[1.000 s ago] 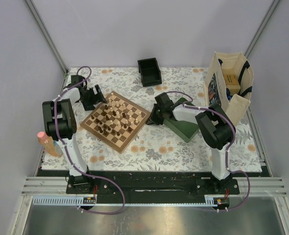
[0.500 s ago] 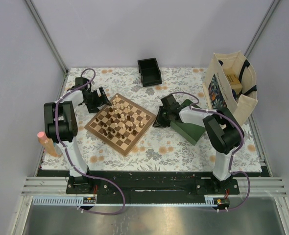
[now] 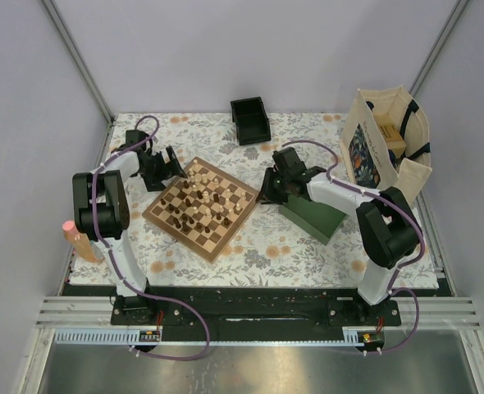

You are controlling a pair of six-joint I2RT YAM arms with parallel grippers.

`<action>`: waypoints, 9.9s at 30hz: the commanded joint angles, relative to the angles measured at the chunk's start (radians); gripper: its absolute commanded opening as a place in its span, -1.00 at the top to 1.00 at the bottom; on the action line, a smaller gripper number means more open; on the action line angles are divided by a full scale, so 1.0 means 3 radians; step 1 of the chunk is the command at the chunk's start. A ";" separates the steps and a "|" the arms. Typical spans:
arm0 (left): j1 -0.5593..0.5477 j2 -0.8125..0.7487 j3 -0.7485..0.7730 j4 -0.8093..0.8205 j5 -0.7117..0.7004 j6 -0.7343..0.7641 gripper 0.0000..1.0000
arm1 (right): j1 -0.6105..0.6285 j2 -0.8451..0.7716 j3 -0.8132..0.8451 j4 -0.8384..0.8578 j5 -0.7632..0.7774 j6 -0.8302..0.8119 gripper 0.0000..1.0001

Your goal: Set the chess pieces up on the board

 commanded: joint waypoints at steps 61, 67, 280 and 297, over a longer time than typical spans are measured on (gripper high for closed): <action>0.0263 -0.2600 -0.1022 0.0205 -0.0620 -0.0104 -0.98 | 0.0490 0.1482 0.3495 -0.2405 0.0718 -0.0960 -0.26; 0.0263 -0.2621 -0.1068 0.0180 -0.0605 -0.0084 -0.98 | 0.0505 0.1278 0.2918 -0.2262 0.0662 -0.0919 -0.12; 0.0273 -0.2217 -0.0889 -0.0020 -0.0487 -0.0043 -0.98 | 0.0945 0.1533 0.3285 -0.2584 0.0355 -0.1344 0.49; 0.0273 -0.2222 -0.0884 -0.0020 -0.0467 -0.0043 -0.98 | 0.0710 0.1589 0.3914 -0.2860 0.0636 -0.1431 0.49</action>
